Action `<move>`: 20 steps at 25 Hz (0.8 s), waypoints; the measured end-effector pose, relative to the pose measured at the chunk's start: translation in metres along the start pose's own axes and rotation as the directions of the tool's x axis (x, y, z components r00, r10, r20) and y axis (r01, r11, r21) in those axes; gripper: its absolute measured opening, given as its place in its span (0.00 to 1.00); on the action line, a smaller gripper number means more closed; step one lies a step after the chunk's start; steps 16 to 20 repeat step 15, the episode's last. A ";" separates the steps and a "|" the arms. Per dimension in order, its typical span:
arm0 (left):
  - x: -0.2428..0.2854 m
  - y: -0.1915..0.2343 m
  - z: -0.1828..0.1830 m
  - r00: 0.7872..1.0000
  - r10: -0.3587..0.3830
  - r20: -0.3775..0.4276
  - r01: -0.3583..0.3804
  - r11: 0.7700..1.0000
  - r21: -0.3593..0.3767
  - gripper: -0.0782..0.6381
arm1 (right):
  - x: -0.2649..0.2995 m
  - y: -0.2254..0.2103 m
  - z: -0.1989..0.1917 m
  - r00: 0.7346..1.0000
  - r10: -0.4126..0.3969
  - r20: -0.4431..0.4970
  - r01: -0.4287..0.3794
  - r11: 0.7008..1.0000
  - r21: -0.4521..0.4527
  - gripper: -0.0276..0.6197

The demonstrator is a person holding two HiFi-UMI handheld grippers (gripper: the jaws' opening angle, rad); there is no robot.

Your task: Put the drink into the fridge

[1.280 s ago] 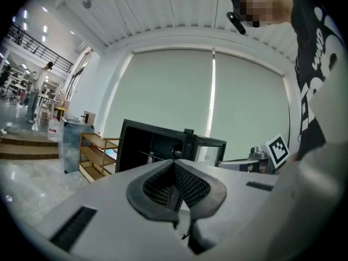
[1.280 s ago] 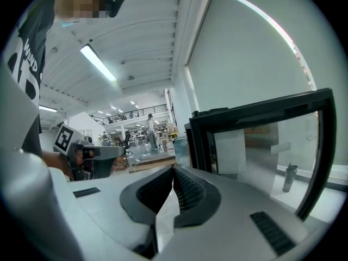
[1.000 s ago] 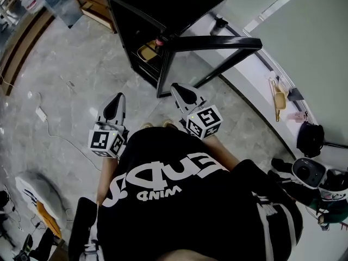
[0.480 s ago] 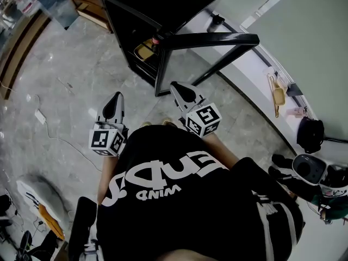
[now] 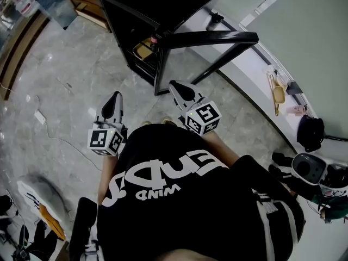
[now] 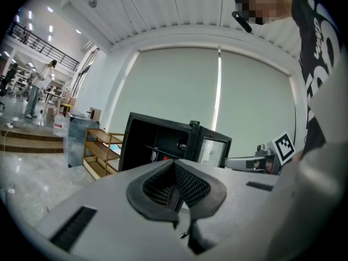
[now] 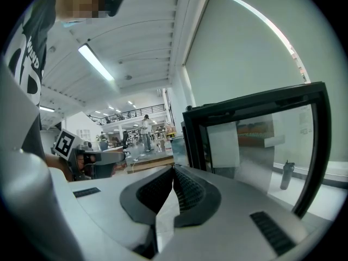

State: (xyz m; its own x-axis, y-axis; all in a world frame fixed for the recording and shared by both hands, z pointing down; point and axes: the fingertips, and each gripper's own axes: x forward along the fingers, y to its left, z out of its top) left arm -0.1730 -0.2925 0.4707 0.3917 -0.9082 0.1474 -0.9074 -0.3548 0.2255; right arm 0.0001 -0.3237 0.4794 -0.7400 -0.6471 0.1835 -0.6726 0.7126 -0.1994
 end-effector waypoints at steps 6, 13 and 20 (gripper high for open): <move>0.001 -0.003 -0.003 1.000 -0.003 -0.010 0.003 1.000 -0.007 0.12 | 0.000 -0.002 -0.001 1.000 0.011 -0.010 -0.011 1.000 -0.003 0.08; 0.004 -0.001 -0.004 1.000 -0.002 -0.011 0.002 1.000 -0.016 0.12 | 0.003 -0.003 0.000 0.999 0.027 -0.017 -0.027 1.000 -0.011 0.08; 0.005 0.001 -0.003 1.000 -0.003 -0.011 0.003 1.000 -0.013 0.12 | 0.005 -0.002 0.001 0.999 0.035 -0.020 -0.035 0.999 -0.016 0.08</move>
